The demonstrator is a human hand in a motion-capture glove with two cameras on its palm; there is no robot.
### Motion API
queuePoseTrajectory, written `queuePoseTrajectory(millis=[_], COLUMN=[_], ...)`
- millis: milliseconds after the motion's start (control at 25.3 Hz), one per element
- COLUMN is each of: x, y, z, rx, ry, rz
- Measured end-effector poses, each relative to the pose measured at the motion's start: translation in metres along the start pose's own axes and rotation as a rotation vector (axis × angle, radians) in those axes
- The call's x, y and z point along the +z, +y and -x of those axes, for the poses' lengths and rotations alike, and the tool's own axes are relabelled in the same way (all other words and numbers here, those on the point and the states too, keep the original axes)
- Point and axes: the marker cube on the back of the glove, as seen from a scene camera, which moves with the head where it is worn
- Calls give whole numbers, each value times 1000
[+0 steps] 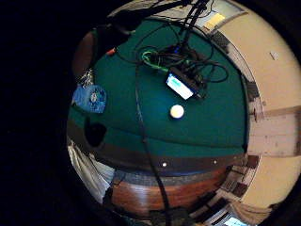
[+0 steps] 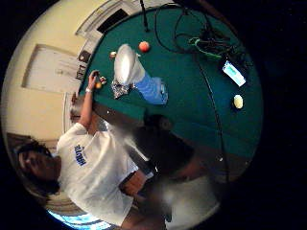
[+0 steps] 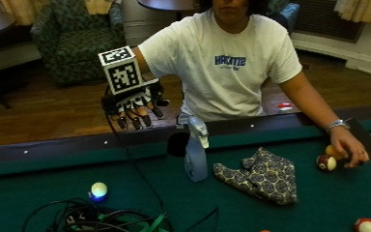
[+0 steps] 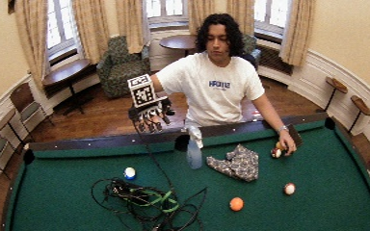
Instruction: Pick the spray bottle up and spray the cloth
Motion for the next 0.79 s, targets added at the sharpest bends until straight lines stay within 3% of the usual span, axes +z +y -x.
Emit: queuePoseTrajectory(millis=[790], x=[85], y=[15], z=[3], rx=[-7], ry=[-194], rz=[60])
